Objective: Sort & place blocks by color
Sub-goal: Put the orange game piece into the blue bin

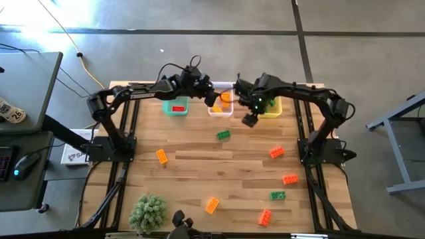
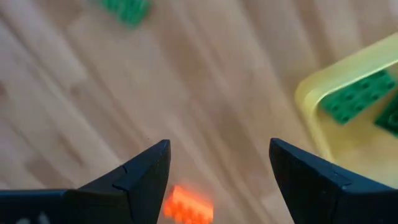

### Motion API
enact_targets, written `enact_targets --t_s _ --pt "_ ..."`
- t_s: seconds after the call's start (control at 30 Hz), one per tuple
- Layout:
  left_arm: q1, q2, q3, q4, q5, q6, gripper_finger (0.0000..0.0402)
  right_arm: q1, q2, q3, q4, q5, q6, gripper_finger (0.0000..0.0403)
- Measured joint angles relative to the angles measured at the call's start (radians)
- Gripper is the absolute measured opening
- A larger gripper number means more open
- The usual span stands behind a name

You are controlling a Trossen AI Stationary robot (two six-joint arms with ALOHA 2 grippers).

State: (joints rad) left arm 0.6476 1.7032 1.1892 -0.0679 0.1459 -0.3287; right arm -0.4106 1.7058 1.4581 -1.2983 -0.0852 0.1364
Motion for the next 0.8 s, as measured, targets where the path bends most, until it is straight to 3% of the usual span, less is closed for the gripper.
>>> enact_targets --t_s 0.4,0.8 --pt "-0.108 -0.164 0.0 -0.242 -0.005 0.0 0.0216 0.202 0.0 -0.001 -0.165 0.059 -0.023 0.0261" --pt "-0.271 -0.213 0.0 -0.428 -0.008 0.0 0.0216 0.397 0.0 -0.001 -0.179 0.082 -0.233 0.0261"
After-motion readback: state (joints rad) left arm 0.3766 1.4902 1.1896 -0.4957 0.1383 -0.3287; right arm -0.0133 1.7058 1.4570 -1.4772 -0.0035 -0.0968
